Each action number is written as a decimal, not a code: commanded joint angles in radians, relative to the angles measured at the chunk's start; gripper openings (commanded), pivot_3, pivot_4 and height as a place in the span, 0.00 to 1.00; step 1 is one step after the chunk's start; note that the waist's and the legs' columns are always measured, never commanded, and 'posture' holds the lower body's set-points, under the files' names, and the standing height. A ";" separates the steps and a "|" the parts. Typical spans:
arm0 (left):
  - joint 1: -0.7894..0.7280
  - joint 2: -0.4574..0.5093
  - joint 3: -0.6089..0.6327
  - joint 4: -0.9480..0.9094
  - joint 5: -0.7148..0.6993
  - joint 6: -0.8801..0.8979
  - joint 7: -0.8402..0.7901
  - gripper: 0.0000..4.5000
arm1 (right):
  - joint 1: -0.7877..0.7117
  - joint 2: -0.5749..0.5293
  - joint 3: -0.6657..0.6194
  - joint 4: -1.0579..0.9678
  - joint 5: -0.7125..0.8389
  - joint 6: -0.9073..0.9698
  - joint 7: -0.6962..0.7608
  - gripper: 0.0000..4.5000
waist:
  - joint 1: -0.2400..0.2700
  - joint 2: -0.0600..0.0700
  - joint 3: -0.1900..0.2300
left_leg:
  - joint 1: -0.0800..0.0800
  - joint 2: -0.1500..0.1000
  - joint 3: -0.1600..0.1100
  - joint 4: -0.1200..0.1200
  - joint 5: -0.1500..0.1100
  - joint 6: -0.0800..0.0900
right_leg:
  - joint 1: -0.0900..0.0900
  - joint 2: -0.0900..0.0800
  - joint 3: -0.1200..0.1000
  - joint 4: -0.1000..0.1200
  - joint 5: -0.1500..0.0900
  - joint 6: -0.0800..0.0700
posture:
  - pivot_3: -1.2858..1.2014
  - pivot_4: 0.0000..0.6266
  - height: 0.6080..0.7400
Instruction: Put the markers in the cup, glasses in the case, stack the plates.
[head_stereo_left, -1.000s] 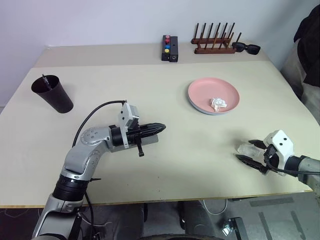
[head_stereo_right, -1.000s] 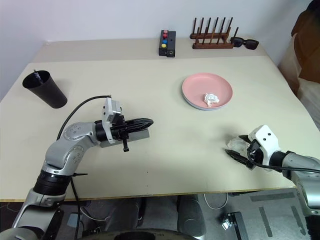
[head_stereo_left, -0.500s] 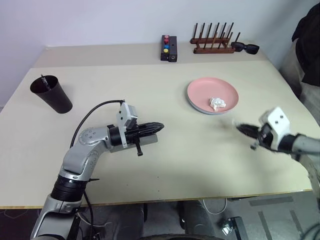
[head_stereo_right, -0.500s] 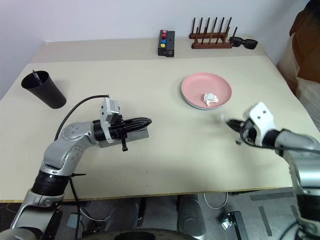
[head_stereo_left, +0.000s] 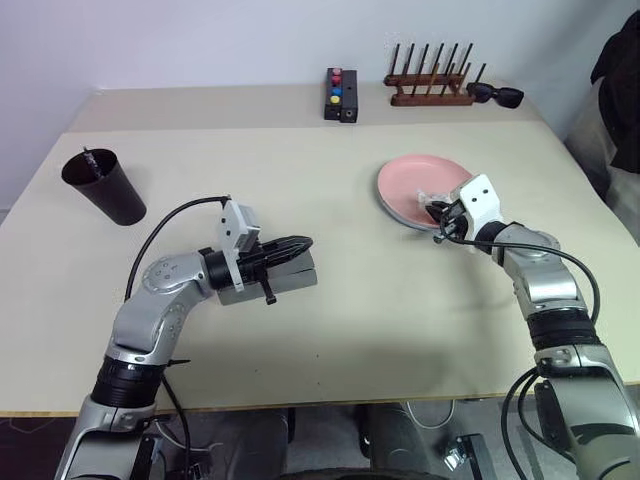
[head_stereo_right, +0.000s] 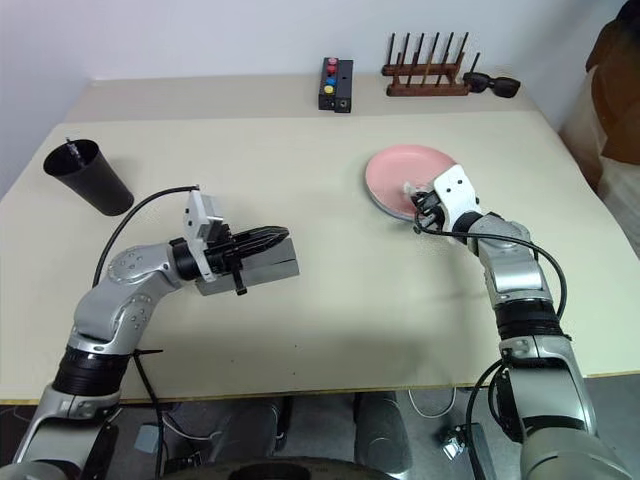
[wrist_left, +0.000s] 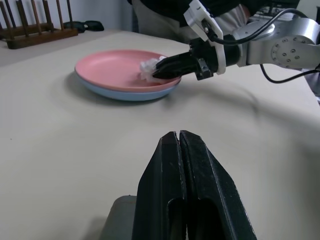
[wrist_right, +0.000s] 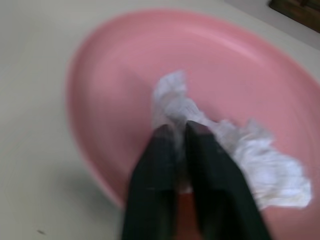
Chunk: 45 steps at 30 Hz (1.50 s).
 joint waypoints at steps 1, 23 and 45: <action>0.016 0.020 0.035 -0.049 -0.008 -0.004 0.013 0.00 | -0.028 -0.003 -0.027 -0.005 0.011 -0.082 0.025 0.53 | 0.000 0.000 0.000 | 0.001 0.000 0.000 0.000 0.000 0.000 | 0.000 0.000 0.000 0.000 0.000 0.000 | 0.52 0.24 0.95; 0.575 0.190 0.636 -0.101 -0.026 -0.038 0.090 0.00 | 0.406 -0.318 -0.322 -0.284 0.298 0.073 0.412 0.53 | 0.005 0.001 0.000 | 0.001 0.001 0.001 0.000 -0.001 0.001 | 0.001 -0.001 0.000 -0.001 -0.003 -0.003 | 0.52 0.24 0.95; 0.578 0.166 0.647 -0.071 -0.033 -0.064 0.143 0.00 | 0.335 -0.310 -0.312 -0.248 0.274 0.102 0.385 0.53 | 0.007 0.001 0.000 | 0.000 0.001 0.002 0.000 -0.001 0.001 | 0.001 -0.003 -0.001 -0.002 -0.003 -0.004 | 0.52 0.24 0.95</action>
